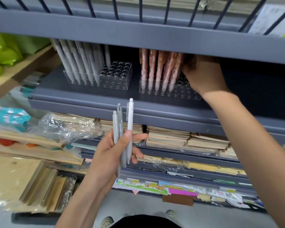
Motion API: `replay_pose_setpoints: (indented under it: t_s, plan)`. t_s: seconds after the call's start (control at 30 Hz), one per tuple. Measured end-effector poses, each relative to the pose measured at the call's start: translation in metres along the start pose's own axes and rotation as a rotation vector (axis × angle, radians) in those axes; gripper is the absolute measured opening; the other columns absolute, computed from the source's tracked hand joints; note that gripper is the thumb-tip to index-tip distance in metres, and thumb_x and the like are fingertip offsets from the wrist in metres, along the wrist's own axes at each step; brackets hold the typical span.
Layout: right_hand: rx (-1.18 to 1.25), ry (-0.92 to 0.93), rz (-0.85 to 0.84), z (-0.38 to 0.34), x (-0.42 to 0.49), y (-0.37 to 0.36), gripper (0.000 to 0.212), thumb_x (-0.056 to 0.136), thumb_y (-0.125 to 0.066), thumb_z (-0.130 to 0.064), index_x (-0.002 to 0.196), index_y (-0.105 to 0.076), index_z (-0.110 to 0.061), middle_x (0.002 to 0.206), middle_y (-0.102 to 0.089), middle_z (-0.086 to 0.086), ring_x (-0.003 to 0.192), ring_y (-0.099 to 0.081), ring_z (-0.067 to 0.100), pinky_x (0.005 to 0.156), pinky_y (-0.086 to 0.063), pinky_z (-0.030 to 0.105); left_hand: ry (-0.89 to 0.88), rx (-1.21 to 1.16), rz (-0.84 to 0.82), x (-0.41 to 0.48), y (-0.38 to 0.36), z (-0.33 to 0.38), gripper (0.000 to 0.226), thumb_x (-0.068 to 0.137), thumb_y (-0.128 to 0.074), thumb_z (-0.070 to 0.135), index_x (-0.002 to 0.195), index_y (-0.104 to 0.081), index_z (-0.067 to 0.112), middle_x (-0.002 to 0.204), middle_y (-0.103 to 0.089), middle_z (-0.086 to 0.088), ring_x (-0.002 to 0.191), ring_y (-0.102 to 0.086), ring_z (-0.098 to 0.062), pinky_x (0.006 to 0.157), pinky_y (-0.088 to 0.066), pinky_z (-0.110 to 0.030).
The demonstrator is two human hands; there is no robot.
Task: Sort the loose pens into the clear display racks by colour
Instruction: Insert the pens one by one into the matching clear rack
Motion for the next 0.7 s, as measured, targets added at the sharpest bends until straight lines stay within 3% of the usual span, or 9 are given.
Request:
replay_pose_setpoints:
  t_s: [0.1,0.17,0.23,0.33,0.43,0.53,0.7]
  plan:
    - [0.014,-0.098,0.136,0.008,-0.017,0.017,0.019,0.091,-0.057,-0.020,0.104,-0.067,-0.010,0.107,-0.071,0.012,0.105,-0.064,0.032,0.094,-0.048,0.034,0.003,-0.011,-0.015,-0.002,0.006,0.004,0.029,0.093,-0.058,0.031,0.114,-0.052,0.011,0.108,-0.074,-0.019,0.060,-0.068,-0.023,0.053,-0.056,-0.029]
    - [0.211,-0.123,0.291,0.002,-0.043,0.033,0.013,0.087,-0.057,-0.016,0.095,-0.067,-0.020,0.088,-0.072,0.000,0.086,-0.069,0.013,0.082,-0.052,0.025,0.008,-0.015,-0.028,-0.003,0.010,0.005,0.031,0.092,-0.058,0.031,0.113,-0.054,0.009,0.106,-0.075,-0.019,0.061,-0.069,-0.024,0.053,-0.056,-0.029]
    - [0.360,-0.095,0.319,-0.014,-0.071,0.034,0.017,0.083,-0.057,-0.017,0.085,-0.063,-0.033,0.073,-0.067,-0.018,0.072,-0.064,-0.002,0.071,-0.050,0.017,0.006,-0.005,-0.041,-0.004,0.015,0.007,0.031,0.091,-0.059,0.032,0.111,-0.056,0.009,0.104,-0.075,-0.019,0.063,-0.070,-0.026,0.053,-0.056,-0.029]
    - [0.449,-0.080,0.119,-0.048,-0.101,0.004,0.013,0.085,-0.061,-0.028,0.076,-0.066,-0.036,0.071,-0.069,-0.018,0.066,-0.064,0.002,0.066,-0.051,0.018,0.002,0.002,-0.063,-0.007,0.025,0.011,0.029,0.092,-0.063,0.035,0.110,-0.059,0.014,0.103,-0.075,-0.019,0.066,-0.072,-0.028,0.055,-0.057,-0.030]
    - [0.463,-0.002,-0.087,-0.093,-0.124,-0.032,0.008,0.088,-0.067,-0.031,0.083,-0.072,-0.029,0.072,-0.069,-0.014,0.067,-0.063,0.003,0.063,-0.047,0.010,0.003,0.018,-0.082,-0.010,0.037,0.017,0.026,0.086,-0.067,0.039,0.105,-0.065,0.022,0.103,-0.075,-0.018,0.067,-0.072,-0.028,0.055,-0.058,-0.030]
    - [0.530,0.003,-0.172,-0.124,-0.140,-0.058,0.013,0.086,-0.071,-0.033,0.085,-0.074,-0.021,0.071,-0.069,-0.007,0.066,-0.061,0.007,0.062,-0.044,0.009,0.015,0.022,-0.084,-0.014,0.052,0.023,0.034,0.084,-0.071,0.038,0.107,-0.063,0.015,0.102,-0.075,-0.018,0.066,-0.072,-0.028,0.056,-0.059,-0.031]
    - [0.616,-0.064,-0.261,-0.150,-0.150,-0.089,0.012,0.085,-0.073,-0.031,0.084,-0.071,-0.019,0.071,-0.067,0.006,0.061,-0.057,0.024,0.061,-0.051,0.031,0.052,0.006,-0.086,-0.021,0.081,0.031,0.028,0.086,-0.065,0.032,0.109,-0.069,0.016,0.104,-0.076,-0.017,0.080,-0.075,-0.034,0.060,-0.061,-0.032]
Point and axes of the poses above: each hand's wrist, its own x-axis towards the middle knuckle, its own y-axis out of the back of the hand, z = x × y, the point moved 10 cm from there along x, towards the middle knuckle
